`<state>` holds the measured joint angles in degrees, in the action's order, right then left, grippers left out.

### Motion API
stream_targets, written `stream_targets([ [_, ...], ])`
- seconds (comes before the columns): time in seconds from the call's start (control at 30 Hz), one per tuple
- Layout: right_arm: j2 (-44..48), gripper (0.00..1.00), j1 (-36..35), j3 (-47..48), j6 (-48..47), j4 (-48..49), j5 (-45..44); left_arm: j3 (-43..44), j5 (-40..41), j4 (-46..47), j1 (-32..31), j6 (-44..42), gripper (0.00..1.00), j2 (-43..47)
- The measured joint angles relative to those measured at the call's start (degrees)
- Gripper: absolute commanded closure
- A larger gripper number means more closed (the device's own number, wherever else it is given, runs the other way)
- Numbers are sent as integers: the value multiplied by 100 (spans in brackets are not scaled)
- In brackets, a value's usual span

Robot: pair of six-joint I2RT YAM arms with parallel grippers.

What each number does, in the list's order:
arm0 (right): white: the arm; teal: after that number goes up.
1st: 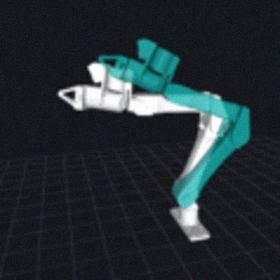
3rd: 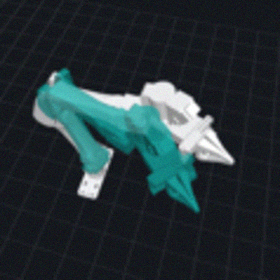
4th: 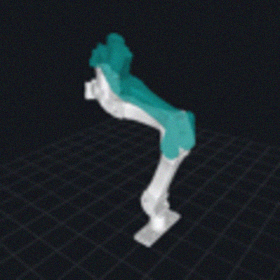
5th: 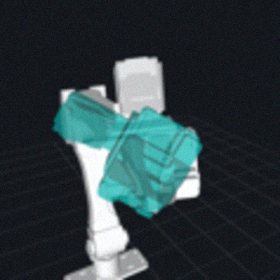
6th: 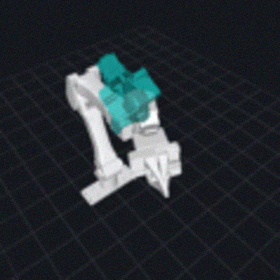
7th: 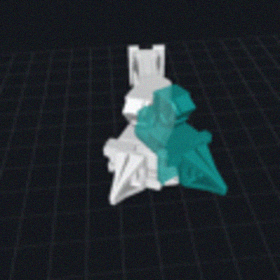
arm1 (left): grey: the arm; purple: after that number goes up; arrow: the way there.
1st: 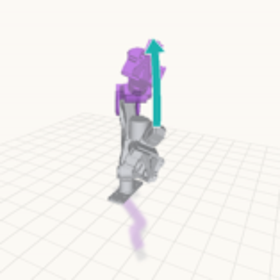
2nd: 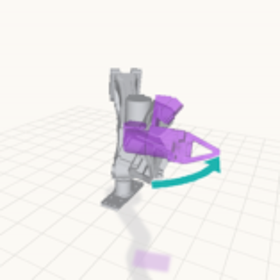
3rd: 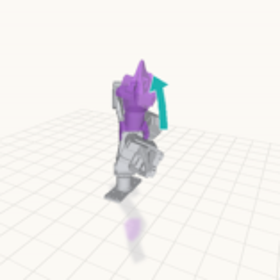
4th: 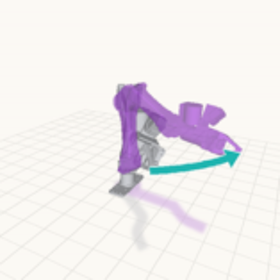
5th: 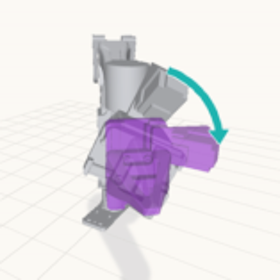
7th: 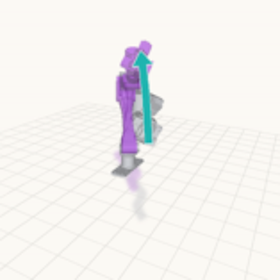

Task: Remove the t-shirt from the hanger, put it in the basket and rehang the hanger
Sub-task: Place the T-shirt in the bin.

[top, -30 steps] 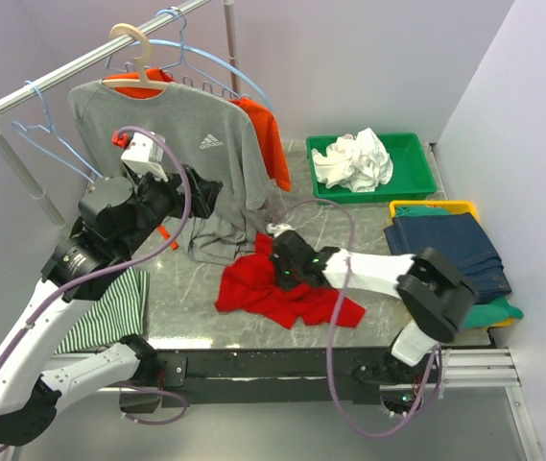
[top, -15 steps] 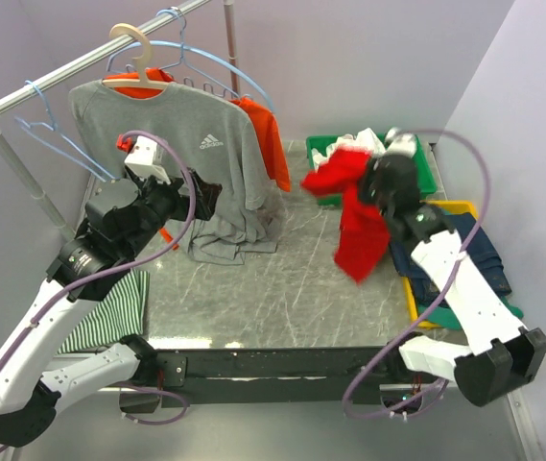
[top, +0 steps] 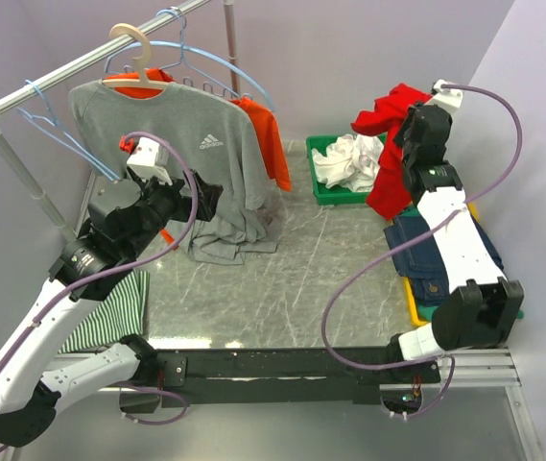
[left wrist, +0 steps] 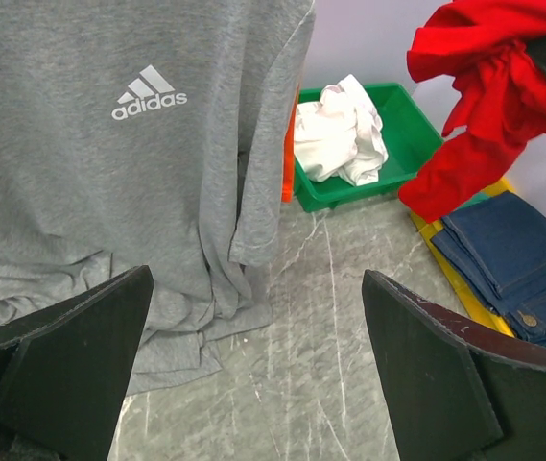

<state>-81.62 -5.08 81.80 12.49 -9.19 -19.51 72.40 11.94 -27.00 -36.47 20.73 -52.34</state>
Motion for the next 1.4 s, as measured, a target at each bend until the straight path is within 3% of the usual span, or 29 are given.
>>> stream_targets([
  [0.43,-1421,100,236,-2,-407,2632,-162,-20,11,109,0,98,3,0],
  [0.87,-1899,100,282,-160,-638,3928,-614,-20,96,111,0,122,3,-293],
  [1.4,-3112,100,796,-501,442,3165,151,-20,138,111,0,114,4,-330],
])
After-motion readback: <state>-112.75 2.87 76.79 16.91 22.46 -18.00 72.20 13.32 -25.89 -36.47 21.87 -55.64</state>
